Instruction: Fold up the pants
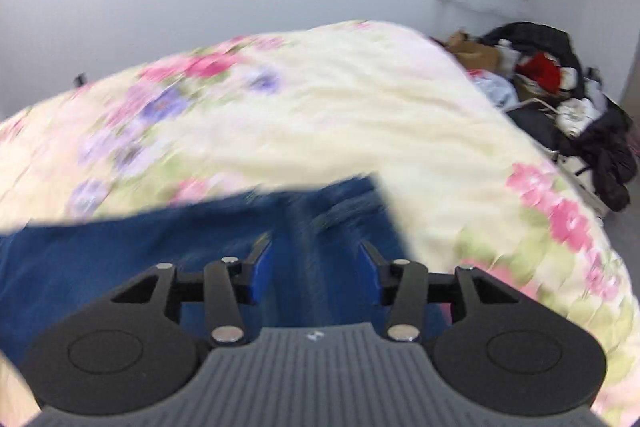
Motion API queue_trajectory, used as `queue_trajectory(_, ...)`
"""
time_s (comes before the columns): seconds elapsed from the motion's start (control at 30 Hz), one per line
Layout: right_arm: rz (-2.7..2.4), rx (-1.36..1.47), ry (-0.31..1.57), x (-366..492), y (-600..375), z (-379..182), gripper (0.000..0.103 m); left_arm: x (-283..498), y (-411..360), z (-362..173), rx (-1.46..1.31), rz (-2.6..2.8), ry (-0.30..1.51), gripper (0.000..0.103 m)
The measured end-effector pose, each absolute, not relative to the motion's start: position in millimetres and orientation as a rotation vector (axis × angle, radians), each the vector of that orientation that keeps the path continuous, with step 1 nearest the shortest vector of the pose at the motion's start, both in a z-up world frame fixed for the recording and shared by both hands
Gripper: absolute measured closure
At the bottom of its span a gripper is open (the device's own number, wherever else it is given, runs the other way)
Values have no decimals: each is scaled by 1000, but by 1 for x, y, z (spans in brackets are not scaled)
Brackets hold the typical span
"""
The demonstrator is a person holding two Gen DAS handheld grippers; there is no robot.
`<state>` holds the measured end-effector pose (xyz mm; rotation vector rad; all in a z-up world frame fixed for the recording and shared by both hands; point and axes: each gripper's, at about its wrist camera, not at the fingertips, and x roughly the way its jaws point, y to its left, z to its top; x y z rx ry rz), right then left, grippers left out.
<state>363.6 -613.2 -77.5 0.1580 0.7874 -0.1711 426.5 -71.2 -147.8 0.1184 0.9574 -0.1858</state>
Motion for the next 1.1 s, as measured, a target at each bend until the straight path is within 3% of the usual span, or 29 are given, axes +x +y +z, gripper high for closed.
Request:
queue_trajectory(0.33, -129, 520, 808, 440, -702, -129, 61, 436, -58, -168, 68, -206, 965, 90)
queue_trajectory(0.47, -113, 525, 791, 438, -698, -135, 93, 437, -61, -168, 86, -199, 968, 90)
queue_trajectory(0.67, -105, 336, 584, 426, -678, -90, 100, 438, -64, -172, 100, -185, 974, 90)
queue_trajectory(0.73, -168, 319, 596, 435, -680, -90, 103, 438, -64, -174, 102, -180, 972, 90)
queue_trajectory(1.03, -196, 403, 684, 434, -707, -116, 103, 438, -61, -176, 81, -180, 970, 89)
queue_trajectory(1.1, -179, 411, 674, 425, -705, -111, 97, 437, -62, -176, 83, -176, 966, 89)
